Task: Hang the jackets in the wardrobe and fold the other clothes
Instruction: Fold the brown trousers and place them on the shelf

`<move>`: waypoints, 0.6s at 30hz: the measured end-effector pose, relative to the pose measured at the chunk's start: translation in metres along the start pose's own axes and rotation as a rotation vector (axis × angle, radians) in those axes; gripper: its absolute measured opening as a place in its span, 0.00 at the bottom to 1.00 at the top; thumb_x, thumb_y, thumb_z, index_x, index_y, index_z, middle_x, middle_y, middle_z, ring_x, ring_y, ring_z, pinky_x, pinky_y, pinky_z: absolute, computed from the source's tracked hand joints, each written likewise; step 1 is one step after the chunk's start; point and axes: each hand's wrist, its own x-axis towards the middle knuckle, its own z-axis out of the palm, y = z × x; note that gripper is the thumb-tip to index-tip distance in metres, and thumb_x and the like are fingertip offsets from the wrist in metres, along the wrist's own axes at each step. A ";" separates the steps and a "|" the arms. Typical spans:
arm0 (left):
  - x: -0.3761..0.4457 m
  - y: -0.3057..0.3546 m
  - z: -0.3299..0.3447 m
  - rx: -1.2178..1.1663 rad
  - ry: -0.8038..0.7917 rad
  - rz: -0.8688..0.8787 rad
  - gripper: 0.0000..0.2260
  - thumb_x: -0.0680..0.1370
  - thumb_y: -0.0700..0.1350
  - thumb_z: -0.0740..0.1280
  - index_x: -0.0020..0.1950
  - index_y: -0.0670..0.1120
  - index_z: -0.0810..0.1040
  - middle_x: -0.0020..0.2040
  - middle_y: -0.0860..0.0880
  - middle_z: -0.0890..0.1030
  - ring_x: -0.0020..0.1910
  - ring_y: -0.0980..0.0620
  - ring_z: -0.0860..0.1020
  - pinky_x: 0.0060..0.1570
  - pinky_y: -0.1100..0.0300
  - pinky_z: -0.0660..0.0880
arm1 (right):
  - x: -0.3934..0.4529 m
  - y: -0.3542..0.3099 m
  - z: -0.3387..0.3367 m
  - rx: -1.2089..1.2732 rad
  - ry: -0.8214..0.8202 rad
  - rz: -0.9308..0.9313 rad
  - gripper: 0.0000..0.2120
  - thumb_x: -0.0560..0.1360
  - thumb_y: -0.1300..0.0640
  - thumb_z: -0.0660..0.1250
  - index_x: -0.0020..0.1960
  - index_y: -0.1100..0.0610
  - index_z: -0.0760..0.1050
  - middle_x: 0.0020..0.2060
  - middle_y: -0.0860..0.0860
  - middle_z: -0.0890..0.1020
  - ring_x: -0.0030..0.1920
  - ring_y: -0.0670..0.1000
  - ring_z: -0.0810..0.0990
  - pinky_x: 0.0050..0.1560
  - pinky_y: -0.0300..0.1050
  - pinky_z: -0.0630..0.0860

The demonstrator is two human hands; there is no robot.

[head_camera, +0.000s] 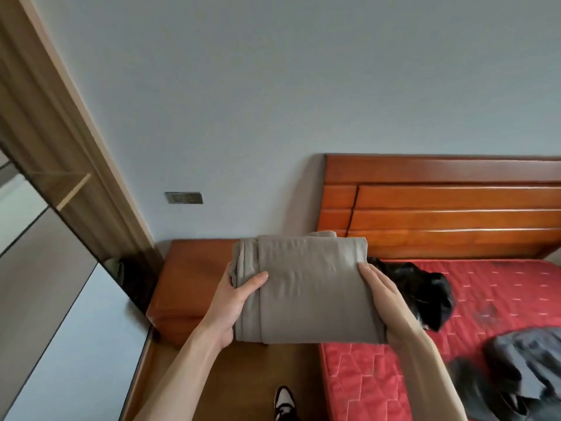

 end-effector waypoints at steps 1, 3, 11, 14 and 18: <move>0.008 0.003 -0.008 0.002 0.024 0.008 0.30 0.70 0.51 0.80 0.70 0.56 0.75 0.59 0.51 0.86 0.56 0.51 0.85 0.58 0.50 0.80 | 0.010 -0.004 0.008 -0.027 -0.064 -0.016 0.13 0.84 0.43 0.63 0.60 0.46 0.83 0.52 0.50 0.88 0.50 0.49 0.87 0.53 0.48 0.80; 0.023 0.012 -0.021 -0.007 0.079 0.018 0.28 0.71 0.50 0.80 0.69 0.56 0.75 0.58 0.51 0.86 0.53 0.52 0.86 0.51 0.54 0.81 | 0.033 -0.012 0.026 -0.046 -0.172 -0.027 0.11 0.82 0.42 0.64 0.62 0.39 0.80 0.53 0.46 0.87 0.53 0.48 0.87 0.54 0.49 0.81; 0.083 0.068 -0.057 -0.030 0.314 0.055 0.28 0.69 0.54 0.80 0.65 0.64 0.74 0.60 0.53 0.84 0.57 0.52 0.84 0.55 0.53 0.80 | 0.141 -0.061 0.098 -0.031 -0.398 -0.035 0.14 0.80 0.44 0.68 0.65 0.44 0.78 0.56 0.49 0.87 0.55 0.51 0.87 0.56 0.50 0.81; 0.102 0.086 -0.071 -0.048 0.400 0.068 0.32 0.67 0.55 0.80 0.69 0.62 0.73 0.61 0.52 0.83 0.59 0.50 0.83 0.57 0.51 0.80 | 0.180 -0.077 0.131 -0.039 -0.478 -0.028 0.17 0.78 0.44 0.70 0.65 0.46 0.78 0.55 0.51 0.87 0.54 0.54 0.87 0.51 0.50 0.82; 0.112 0.102 -0.090 -0.064 0.534 0.076 0.29 0.69 0.55 0.81 0.67 0.60 0.73 0.60 0.52 0.82 0.57 0.51 0.82 0.54 0.54 0.80 | 0.216 -0.089 0.178 -0.041 -0.572 -0.008 0.16 0.76 0.47 0.73 0.62 0.49 0.79 0.51 0.52 0.88 0.49 0.55 0.88 0.43 0.48 0.83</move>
